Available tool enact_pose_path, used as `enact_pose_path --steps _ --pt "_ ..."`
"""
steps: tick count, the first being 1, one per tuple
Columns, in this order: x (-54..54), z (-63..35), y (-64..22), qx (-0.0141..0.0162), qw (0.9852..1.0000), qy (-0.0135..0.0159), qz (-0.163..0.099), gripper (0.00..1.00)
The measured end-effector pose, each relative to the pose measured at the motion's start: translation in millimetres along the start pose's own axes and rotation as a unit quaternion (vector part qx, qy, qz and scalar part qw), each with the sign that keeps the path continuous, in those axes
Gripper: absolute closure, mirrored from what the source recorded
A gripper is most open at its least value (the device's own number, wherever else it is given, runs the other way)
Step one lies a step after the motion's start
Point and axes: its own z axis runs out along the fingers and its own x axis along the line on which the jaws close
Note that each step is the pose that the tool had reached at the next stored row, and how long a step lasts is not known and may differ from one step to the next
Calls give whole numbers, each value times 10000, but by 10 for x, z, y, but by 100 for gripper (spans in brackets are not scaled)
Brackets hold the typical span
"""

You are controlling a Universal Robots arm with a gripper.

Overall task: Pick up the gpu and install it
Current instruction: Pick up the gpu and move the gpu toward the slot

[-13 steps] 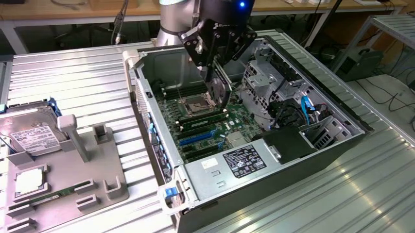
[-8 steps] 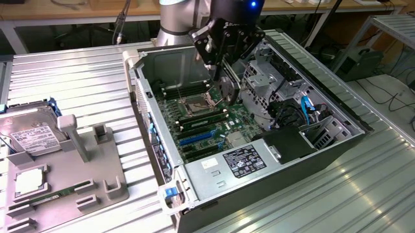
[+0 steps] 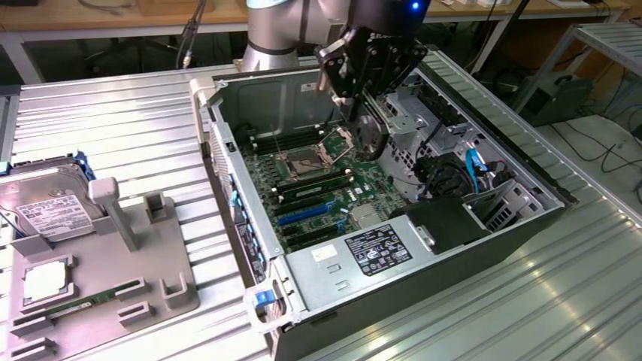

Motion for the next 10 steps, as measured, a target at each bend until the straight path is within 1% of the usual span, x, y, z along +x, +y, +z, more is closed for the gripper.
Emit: enact_pose_path --steps 3,5,10 --pt "-110 3 1 0 10000 0 0 72" --pt "-164 4 1 -1 10000 0 0 72" --pt "-170 4 1 0 10000 0 1 72"
